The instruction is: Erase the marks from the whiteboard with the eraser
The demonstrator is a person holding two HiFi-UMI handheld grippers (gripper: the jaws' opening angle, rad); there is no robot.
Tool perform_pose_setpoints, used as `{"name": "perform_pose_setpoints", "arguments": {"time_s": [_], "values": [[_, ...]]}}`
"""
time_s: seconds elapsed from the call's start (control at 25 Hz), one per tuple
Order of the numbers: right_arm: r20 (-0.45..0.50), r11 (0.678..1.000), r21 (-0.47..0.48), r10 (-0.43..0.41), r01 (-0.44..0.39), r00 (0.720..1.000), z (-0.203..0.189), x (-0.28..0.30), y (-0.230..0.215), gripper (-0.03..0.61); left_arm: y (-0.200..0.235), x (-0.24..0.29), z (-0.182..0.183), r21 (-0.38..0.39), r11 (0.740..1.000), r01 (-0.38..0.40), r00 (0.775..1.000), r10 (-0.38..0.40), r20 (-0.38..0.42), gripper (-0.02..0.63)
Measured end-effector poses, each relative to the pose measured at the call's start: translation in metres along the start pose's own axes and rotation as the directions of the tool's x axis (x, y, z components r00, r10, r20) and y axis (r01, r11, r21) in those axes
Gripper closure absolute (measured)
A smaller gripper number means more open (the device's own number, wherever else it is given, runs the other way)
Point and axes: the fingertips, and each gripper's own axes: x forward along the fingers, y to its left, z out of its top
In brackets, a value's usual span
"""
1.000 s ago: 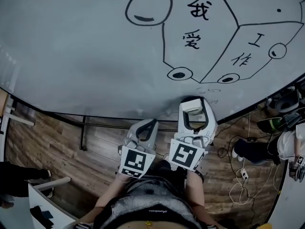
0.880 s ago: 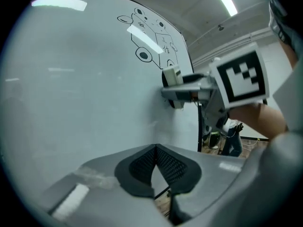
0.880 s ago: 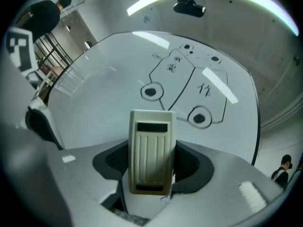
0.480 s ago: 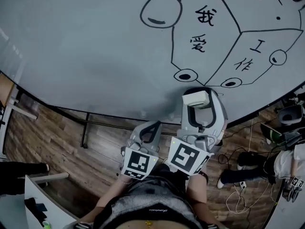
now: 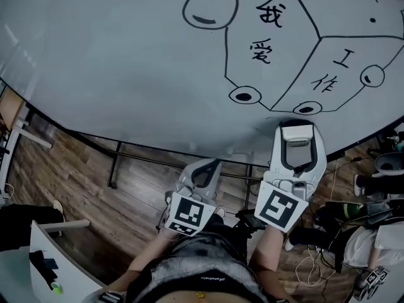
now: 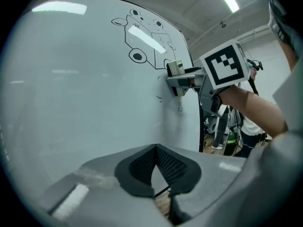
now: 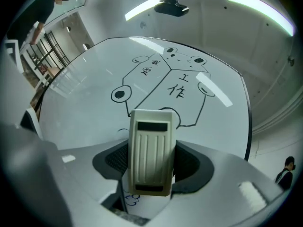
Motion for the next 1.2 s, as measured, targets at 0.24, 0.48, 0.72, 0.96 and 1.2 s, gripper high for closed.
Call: {"name": "perform_pose_setpoints", "arguments": {"time_s": [0.24, 0.48, 0.72, 0.96, 1.2], "values": [[-0.012, 0.999, -0.038, 0.013, -0.013, 1.0, -0.002, 0.0, -0.003, 0.322, -0.01, 0.003, -0.001, -0.012, 1.0, -0.004, 1.0, 0.004, -0.003, 0.609], [-0.012, 0.996, -0.069, 0.06, -0.06, 0.998, 0.014, 0.005, 0.043, 0.322, 0.001, -0.006, -0.01, -0.022, 0.999, -0.027, 0.999, 0.027, -0.019, 0.609], [0.039, 0.989, -0.127, 0.08, -0.074, 0.996, 0.032, 0.01, 0.086, 0.322, 0.024, -0.022, -0.016, -0.014, 0.998, -0.055, 0.998, 0.054, -0.032, 0.609], [0.055, 0.994, -0.09, 0.068, -0.063, 0.996, 0.033, 0.01, 0.078, 0.319, 0.035, -0.028, -0.018, -0.002, 0.998, -0.064, 0.997, 0.064, -0.041, 0.609], [0.027, 0.996, -0.081, 0.033, -0.031, 0.999, 0.023, 0.005, 0.043, 0.319, 0.016, -0.02, -0.017, -0.029, 0.998, -0.055, 0.998, 0.054, -0.033, 0.609]]}}
